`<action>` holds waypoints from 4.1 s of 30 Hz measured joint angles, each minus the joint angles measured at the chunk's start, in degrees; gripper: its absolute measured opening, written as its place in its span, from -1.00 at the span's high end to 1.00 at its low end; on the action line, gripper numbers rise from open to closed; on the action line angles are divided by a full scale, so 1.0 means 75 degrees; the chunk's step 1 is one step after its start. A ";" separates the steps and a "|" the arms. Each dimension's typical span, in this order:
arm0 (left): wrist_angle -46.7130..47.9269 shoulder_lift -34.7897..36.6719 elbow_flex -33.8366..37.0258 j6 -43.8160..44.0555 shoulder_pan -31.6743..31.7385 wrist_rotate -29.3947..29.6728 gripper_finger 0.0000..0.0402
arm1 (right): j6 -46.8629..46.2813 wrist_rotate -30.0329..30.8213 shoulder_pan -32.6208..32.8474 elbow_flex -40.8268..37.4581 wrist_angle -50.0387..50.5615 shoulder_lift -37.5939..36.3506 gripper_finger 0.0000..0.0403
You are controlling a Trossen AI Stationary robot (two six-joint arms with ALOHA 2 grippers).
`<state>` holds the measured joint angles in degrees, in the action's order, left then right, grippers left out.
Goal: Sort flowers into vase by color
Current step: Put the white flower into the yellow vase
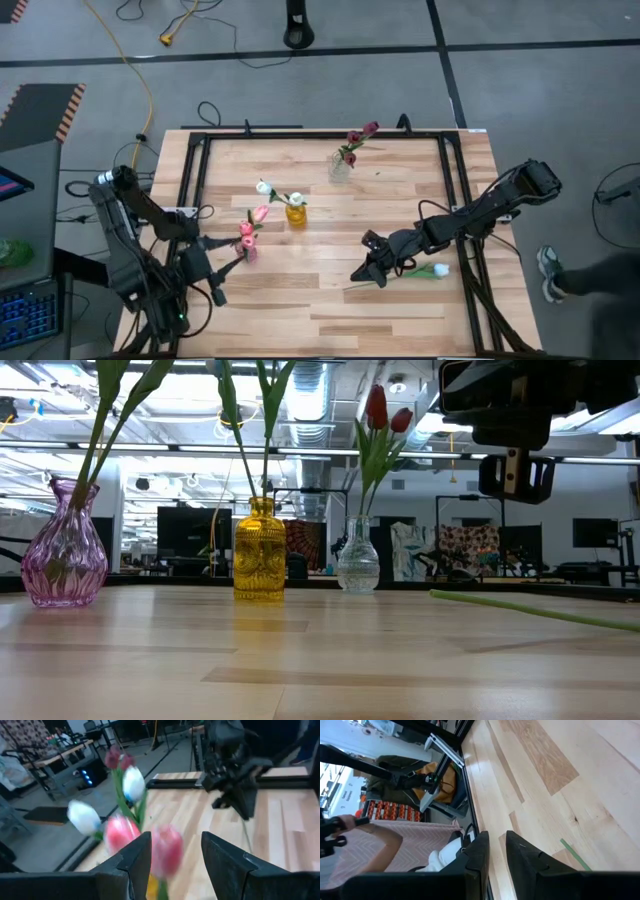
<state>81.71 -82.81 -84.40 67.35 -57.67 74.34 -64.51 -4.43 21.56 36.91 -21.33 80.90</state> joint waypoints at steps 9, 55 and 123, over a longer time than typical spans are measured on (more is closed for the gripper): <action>-0.1663 0.0030 -0.1564 -0.3817 0.1239 -0.1183 0.20 | 0.0044 0.0000 0.0000 0.0000 0.0010 0.0000 0.54; -0.8399 1.0991 0.7543 -0.9448 0.3841 -0.4408 0.20 | -0.0283 0.0230 -0.0141 -0.0003 -0.0041 0.0000 0.54; -1.1428 1.0915 1.1039 -0.9986 0.7428 -0.7477 0.20 | -0.3577 0.0402 0.0612 -0.0003 -0.0028 0.0000 0.54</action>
<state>-4.00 -0.95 -1.60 -7.54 -1.95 18.26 -91.34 -1.41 26.15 36.88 -21.54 80.90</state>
